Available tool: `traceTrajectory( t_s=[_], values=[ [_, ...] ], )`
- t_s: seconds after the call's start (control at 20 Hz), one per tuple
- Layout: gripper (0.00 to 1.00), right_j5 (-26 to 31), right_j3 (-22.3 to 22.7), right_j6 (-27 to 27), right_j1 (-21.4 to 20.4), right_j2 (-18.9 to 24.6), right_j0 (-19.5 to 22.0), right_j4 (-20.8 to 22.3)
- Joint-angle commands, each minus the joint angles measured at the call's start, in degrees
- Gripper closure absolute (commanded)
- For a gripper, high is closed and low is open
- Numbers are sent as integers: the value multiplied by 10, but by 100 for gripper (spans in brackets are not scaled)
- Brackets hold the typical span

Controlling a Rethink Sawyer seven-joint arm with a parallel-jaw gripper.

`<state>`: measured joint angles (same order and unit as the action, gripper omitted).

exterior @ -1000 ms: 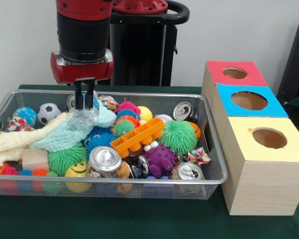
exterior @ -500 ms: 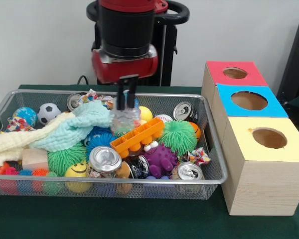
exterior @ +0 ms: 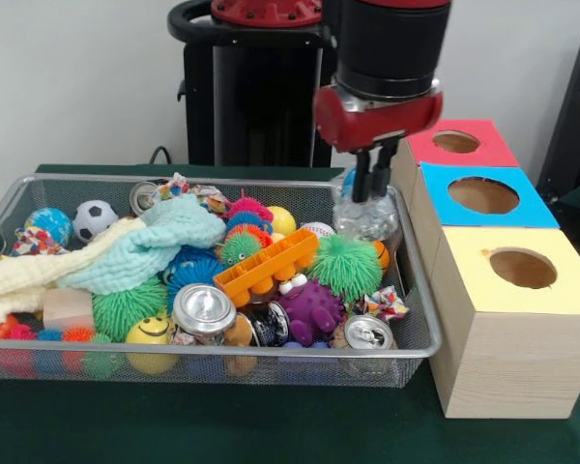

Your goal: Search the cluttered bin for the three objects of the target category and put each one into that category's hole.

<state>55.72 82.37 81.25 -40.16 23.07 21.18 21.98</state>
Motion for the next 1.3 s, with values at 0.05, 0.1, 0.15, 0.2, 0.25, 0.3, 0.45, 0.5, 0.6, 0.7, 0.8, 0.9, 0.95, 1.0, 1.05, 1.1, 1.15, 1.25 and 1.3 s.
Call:
traceTrajectory(
  t_s=[0.05, 0.1, 0.15, 0.2, 0.25, 0.3, 0.45, 0.5, 0.6, 0.7, 0.8, 0.9, 0.95, 1.0, 1.05, 1.1, 1.15, 1.25, 1.3],
  values=[
    [100, 97, -35, 176, 10, -53, -27, -49],
    [100, 99, -36, 176, 10, -56, -30, -55],
    [100, 106, -37, 180, 10, -58, -33, -63],
    [100, 109, -37, 181, 10, -60, -36, -68],
    [100, 114, -39, 183, 11, -63, -39, -73],
    [100, 120, -40, 186, 12, -66, -42, -77],
    [100, 125, -42, 187, 11, -76, -52, -81],
    [100, 126, -43, 187, 11, -79, -54, -83],
    [100, 128, -45, 188, 12, -84, -58, -87],
    [100, 128, -45, 190, 13, -88, -61, -94],
    [100, 126, -40, 196, 13, -93, -64, -103],
    [100, 121, -30, 201, 13, -98, -68, -114],
    [100, 118, -25, 204, 13, -102, -71, -119],
    [100, 115, -22, 206, 13, -103, -73, -121],
    [100, 112, -21, 207, 13, -107, -76, -122],
    [100, 109, -19, 208, 13, -111, -79, -123],
    [100, 105, -17, 208, 13, -113, -82, -124],
    [100, 100, -12, 217, 13, -119, -88, -128],
    [100, 94, -10, 225, 14, -123, -94, -132]
  ],
)
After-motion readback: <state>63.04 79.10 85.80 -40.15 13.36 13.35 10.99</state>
